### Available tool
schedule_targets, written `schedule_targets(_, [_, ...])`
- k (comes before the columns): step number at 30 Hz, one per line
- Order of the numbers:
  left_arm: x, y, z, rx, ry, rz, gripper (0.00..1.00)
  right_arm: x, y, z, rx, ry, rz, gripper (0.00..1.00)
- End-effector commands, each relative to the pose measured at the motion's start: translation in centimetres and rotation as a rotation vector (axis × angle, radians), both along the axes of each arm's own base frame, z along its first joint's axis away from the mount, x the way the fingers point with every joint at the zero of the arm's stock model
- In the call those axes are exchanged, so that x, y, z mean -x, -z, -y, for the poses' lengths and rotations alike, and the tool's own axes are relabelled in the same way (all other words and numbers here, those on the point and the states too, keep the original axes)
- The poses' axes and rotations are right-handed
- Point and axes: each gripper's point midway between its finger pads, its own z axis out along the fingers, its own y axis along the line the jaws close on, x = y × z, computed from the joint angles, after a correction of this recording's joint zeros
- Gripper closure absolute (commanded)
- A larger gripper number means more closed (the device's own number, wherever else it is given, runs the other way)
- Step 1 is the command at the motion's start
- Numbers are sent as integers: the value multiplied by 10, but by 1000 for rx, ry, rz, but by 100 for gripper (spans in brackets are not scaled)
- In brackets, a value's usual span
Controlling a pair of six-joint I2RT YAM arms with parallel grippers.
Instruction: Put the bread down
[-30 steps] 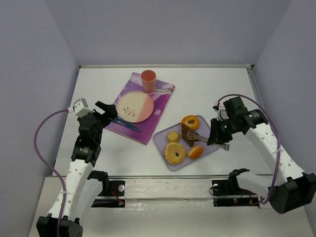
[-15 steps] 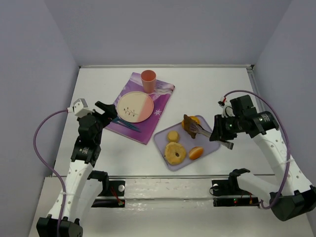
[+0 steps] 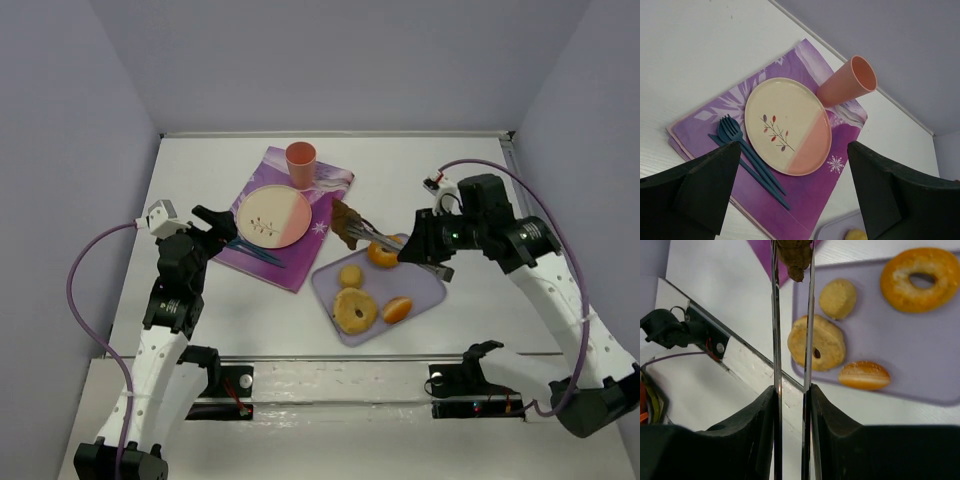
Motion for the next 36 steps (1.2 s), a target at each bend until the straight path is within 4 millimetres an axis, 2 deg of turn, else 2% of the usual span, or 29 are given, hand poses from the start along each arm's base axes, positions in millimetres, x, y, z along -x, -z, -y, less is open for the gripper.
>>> schedule_targets(1, [-3,-14,0,-6,8,56,1,-33,-33,-64,-119,-148,168,93])
schedule_targets(2, [-3,-13,0,-6,8,52,1,-48,-20,-73,-85,-135,149,93])
schedule_targets(3, [-3,-13,0,-8,9,47,1,-60,-26,-84,-100,-141,184,93])
schedule_targets(5, [-3,-14,0,-8,9,50,1,-76,-19,-97,-99,-141,172,93])
schedule_targets(6, [-3,-14,1,-7,12,52,1,-91,-6,-110,-91,-147,163,93])
schedule_targets(7, [-2,-15,0,-7,12,55,1,-103,-8,-115,-90,-137,176,93])
schedule_targets(8, [-2,-14,1,-5,12,55,1,-114,11,-128,-58,-131,144,93])
schedule_targets(9, [-2,-15,1,-3,12,58,1,-126,14,-133,-54,-124,155,93])
schedule_targets(11, [-2,-13,1,-5,15,52,1,-139,17,-150,-67,-144,151,93])
schedule_targets(12, [-2,-13,1,-5,15,52,1,-145,41,-162,-45,-161,99,92])
schedule_targets(14, [-1,-12,1,-5,17,49,1,-159,46,-172,-47,-161,90,91])
schedule_targets(16, [-1,-12,1,-5,17,49,1,-169,67,-181,-19,-157,65,86])
schedule_targets(17, [-1,-13,2,-3,18,52,1,-173,63,-185,-29,-161,73,84])
schedule_targets(19, [-2,-12,2,-5,18,50,1,-176,68,-191,-37,-175,58,71])
schedule_targets(23, [-2,-11,1,-6,14,46,1,-177,70,-191,-33,-173,55,55])
schedule_targets(25, [-2,-11,1,-6,14,47,1,-176,71,-187,-19,-163,59,52])
schedule_targets(33, [-2,-11,1,-6,15,46,1,-175,50,-171,26,-120,115,44])
schedule_targets(36, [-2,-12,1,-5,15,49,1,-173,48,-167,39,-115,123,44])
